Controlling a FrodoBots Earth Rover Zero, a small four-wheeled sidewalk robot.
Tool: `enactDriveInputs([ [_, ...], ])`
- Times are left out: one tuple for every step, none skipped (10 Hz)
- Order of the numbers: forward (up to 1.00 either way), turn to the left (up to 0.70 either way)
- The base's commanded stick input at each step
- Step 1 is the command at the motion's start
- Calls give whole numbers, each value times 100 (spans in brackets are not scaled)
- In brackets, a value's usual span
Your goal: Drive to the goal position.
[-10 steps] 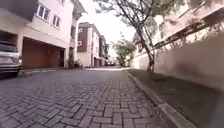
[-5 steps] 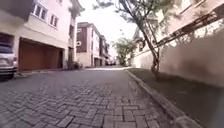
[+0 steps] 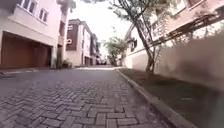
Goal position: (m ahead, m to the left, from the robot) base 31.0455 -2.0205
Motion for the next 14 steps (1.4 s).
enactDriveInputs([
  [70,0],
  [70,0],
  [70,0],
  [70,0],
  [70,0],
  [70,0],
  [70,0],
  [70,0],
  [70,0],
  [70,0],
  [70,0],
  [70,0],
  [70,0],
  [70,0],
])
